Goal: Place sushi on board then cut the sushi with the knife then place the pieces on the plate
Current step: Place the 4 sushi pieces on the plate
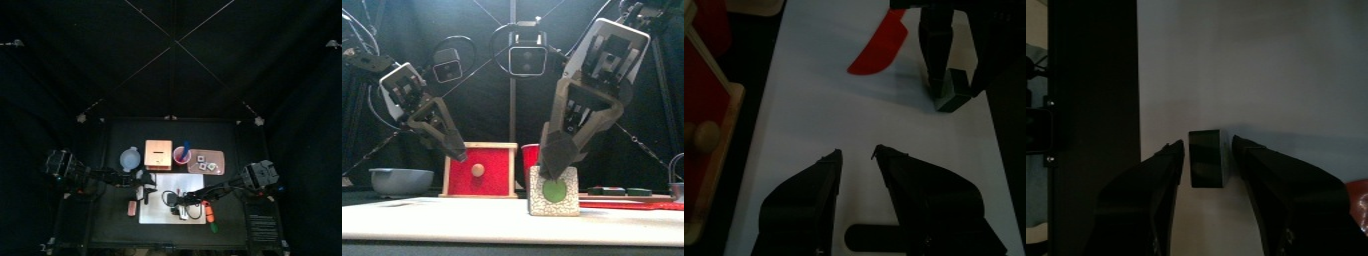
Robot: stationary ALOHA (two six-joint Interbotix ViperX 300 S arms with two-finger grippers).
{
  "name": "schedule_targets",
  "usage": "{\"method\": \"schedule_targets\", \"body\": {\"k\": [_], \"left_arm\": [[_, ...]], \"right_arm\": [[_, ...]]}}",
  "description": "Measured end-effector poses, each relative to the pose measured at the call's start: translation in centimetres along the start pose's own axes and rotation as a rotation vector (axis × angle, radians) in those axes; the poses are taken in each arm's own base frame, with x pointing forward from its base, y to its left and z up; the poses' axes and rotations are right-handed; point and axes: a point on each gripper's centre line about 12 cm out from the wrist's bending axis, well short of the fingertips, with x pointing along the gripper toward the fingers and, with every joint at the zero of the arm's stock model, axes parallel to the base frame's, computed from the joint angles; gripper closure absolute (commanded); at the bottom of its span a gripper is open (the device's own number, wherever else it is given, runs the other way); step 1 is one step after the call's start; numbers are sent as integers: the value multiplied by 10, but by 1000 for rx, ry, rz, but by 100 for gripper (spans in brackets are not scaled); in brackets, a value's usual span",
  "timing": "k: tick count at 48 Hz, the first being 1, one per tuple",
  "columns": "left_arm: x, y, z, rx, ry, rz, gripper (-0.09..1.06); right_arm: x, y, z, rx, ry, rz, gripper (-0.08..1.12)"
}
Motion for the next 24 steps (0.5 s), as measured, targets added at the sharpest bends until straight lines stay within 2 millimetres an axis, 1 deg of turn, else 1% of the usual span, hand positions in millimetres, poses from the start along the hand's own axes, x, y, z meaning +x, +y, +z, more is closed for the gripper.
{"method": "schedule_targets", "body": {"k": [10,15,20,24], "left_arm": [[0,0,0,-1,2,0,22],[0,0,0,-1,2,0,22],[0,0,0,-1,1,1,22],[0,0,0,0,2,0,22]], "right_arm": [[3,-2,-2,-17,9,-5,45],[2,-4,-1,-17,7,-9,46],[-8,-13,-2,2,22,-17,45],[-28,-25,0,32,14,-28,45]]}}
